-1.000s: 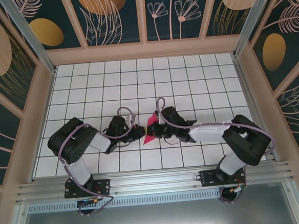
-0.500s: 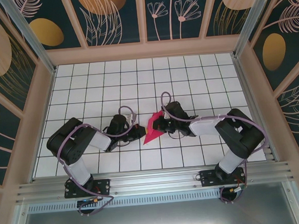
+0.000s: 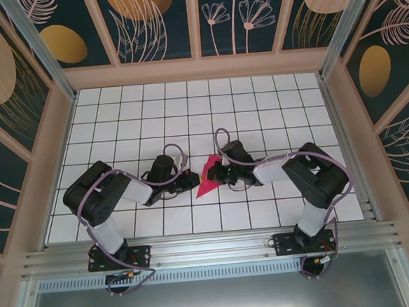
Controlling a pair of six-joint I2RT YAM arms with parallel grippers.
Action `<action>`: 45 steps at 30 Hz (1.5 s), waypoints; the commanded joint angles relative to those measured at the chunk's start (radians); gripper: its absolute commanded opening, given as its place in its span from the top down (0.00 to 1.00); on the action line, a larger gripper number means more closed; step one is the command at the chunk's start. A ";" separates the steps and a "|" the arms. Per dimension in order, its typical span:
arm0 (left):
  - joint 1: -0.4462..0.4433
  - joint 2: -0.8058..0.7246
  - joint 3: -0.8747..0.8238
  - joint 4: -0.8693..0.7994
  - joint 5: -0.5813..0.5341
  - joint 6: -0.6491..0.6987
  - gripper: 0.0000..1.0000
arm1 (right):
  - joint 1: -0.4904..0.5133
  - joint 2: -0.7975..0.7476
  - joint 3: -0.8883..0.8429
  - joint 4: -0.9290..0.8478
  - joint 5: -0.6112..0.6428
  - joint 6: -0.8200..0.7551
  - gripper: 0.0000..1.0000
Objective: Fold a paper plane with a square sheet of paper (pick it up from the middle)
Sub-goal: Fourth fold the wing at the center of the table.
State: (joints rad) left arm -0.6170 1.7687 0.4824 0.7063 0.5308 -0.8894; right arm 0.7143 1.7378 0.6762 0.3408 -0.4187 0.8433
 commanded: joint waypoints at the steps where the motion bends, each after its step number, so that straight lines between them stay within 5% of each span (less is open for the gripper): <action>1: -0.004 0.079 0.012 -0.196 -0.100 0.052 1.00 | 0.004 0.026 0.022 -0.011 0.024 -0.022 1.00; 14: -0.006 0.100 0.056 -0.308 -0.103 0.084 1.00 | -0.002 -0.071 0.074 -0.090 0.030 -0.069 0.99; 34: -0.005 0.143 0.126 -0.439 -0.101 0.131 1.00 | -0.015 0.046 0.040 -0.142 0.146 -0.035 0.99; 45: -0.006 0.145 0.134 -0.462 -0.106 0.136 1.00 | -0.053 -0.055 0.075 -0.139 0.061 -0.093 0.98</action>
State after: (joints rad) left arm -0.6010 1.7847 0.6403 0.3714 0.5884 -0.8112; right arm 0.6769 1.7100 0.7387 0.2195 -0.3351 0.7834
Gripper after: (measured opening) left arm 0.065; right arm 0.050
